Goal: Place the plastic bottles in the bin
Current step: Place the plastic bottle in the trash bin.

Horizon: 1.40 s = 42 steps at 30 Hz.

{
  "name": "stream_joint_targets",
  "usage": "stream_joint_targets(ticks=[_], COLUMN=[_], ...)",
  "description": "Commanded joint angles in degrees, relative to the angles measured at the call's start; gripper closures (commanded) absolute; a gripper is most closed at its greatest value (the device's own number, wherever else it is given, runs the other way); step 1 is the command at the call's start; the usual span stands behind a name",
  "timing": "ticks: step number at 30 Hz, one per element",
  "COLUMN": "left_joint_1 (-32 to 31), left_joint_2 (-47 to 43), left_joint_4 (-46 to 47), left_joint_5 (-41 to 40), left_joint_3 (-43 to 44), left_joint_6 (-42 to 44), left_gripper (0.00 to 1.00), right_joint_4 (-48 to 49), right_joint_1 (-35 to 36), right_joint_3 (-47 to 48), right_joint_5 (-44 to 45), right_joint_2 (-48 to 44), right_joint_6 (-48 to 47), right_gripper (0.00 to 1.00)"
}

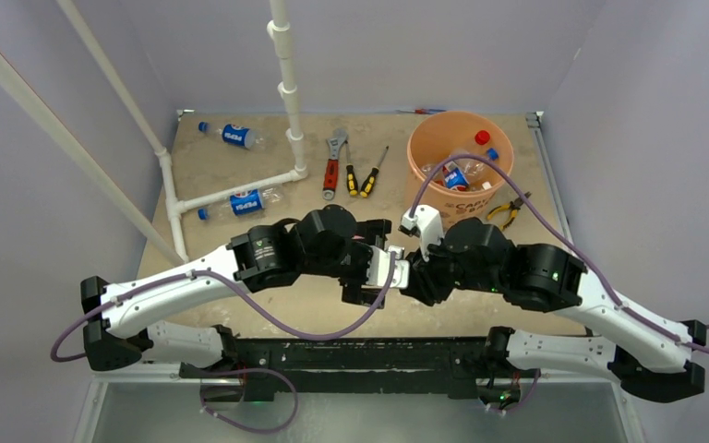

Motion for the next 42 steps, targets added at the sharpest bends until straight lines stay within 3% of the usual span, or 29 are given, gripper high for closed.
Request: stream_joint_targets(ticks=[1,7,11,15,22,23,26,27,28,32,35,39,40,42], left_joint_1=[-0.13,-0.13,-0.13,-0.13,-0.13,-0.13,-0.13,-0.13,-0.13,-0.13,-0.13,-0.13,-0.13,-0.13], left_joint_2=[0.19,-1.78,-1.74,-2.12,-3.34,-3.67,-4.82,-5.32,-6.01,-9.75,-13.69,-18.11,-18.38,-17.62], left_joint_4=[-1.55,-0.11,1.24,2.70,3.58,3.88,5.42,6.12,7.11,14.30,25.76,56.83,62.93,74.65], left_joint_5=[-7.62,-11.63,-12.62,-10.91,-9.12,-8.71,-7.38,-6.71,-6.19,-4.22,-0.10,3.00,2.66,0.78], left_joint_3=[1.17,-1.53,-2.31,-2.45,-2.96,-3.20,-3.90,-4.23,-4.68,-8.29,-15.93,-30.98,-34.41,-39.90], left_joint_6=[5.14,6.52,6.12,4.84,2.98,2.54,0.93,0.30,-0.61,-5.96,-14.31,-32.15,-38.69,-47.61], left_gripper=[0.03,0.04,0.10,0.23,0.57,0.60,0.62,0.62,0.62,0.60,0.61,0.63,0.64,0.65], right_joint_4=[-0.25,-0.55,-0.31,-0.44,0.07,0.47,2.06,3.01,4.12,12.03,27.11,56.13,59.39,56.89], right_joint_1=[0.18,0.18,0.18,0.20,0.18,0.18,0.18,0.18,0.18,0.18,0.22,0.18,0.18,0.18], right_joint_3=[3.73,3.77,3.64,4.41,6.53,6.60,7.24,7.50,7.76,8.55,1.06,-18.15,-20.02,-19.06], right_joint_5=[-2.93,-4.96,-6.20,-5.97,-6.21,-6.38,-6.80,-6.36,-5.52,-0.07,4.33,7.26,8.62,9.32], right_joint_2=[-1.71,-3.42,-3.41,-3.40,-3.38,-3.42,-3.73,-4.13,-4.77,-10.52,-21.20,-38.58,-39.93,-37.47], right_joint_6=[-2.28,-3.08,-3.30,-3.23,-2.74,-2.59,-1.65,-1.05,-0.32,2.34,5.17,9.51,9.68,8.54], right_gripper=[1.00,1.00,1.00,1.00,1.00,0.97,0.45,0.16,0.03,0.01,0.01,0.01,0.01,0.01])
